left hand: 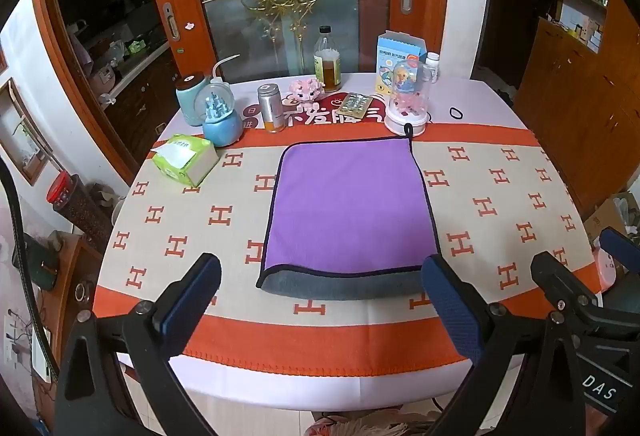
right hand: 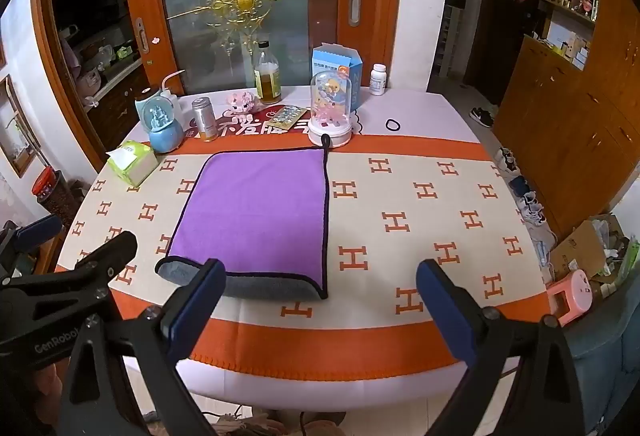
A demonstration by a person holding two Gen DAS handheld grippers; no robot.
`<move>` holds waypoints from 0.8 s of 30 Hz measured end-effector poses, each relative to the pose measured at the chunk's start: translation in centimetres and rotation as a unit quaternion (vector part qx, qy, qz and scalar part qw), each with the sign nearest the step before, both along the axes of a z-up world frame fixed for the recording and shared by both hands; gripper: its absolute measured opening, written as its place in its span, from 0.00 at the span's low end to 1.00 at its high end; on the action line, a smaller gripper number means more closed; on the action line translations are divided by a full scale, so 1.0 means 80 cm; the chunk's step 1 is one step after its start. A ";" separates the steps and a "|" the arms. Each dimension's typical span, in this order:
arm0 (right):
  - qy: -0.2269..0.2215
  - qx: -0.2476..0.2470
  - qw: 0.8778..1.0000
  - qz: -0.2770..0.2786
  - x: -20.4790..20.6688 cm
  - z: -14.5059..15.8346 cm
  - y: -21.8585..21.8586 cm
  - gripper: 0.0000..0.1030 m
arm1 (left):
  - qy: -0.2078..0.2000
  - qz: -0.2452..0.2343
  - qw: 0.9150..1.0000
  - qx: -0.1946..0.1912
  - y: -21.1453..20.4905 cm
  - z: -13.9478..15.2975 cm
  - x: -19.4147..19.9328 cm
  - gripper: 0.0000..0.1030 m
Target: Fold towel
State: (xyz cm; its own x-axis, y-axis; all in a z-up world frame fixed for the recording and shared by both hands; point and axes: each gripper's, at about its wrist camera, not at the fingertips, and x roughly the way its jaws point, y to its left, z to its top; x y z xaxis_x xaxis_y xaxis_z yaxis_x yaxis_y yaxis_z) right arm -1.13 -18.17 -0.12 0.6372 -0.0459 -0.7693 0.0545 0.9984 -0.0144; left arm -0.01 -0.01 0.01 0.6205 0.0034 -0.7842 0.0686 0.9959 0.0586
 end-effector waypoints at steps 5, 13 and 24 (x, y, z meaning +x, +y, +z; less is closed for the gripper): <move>0.000 0.000 1.000 0.000 0.001 -0.001 0.000 0.94 | 0.001 0.000 1.000 0.000 0.000 0.000 0.000 0.97; 0.000 0.001 1.000 0.000 0.000 -0.001 -0.001 0.94 | 0.001 0.000 1.000 -0.002 0.000 0.000 0.000 0.97; -0.001 0.002 1.000 0.001 0.001 -0.001 0.001 0.94 | 0.000 0.000 1.000 -0.001 0.000 0.000 0.000 0.97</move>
State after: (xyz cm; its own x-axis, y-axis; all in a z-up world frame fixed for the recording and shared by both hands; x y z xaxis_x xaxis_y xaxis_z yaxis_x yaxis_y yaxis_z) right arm -1.05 -18.07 -0.19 0.6383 -0.0427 -0.7686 0.0535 0.9985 -0.0110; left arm 0.00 -0.02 0.03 0.6210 0.0015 -0.7838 0.0684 0.9961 0.0561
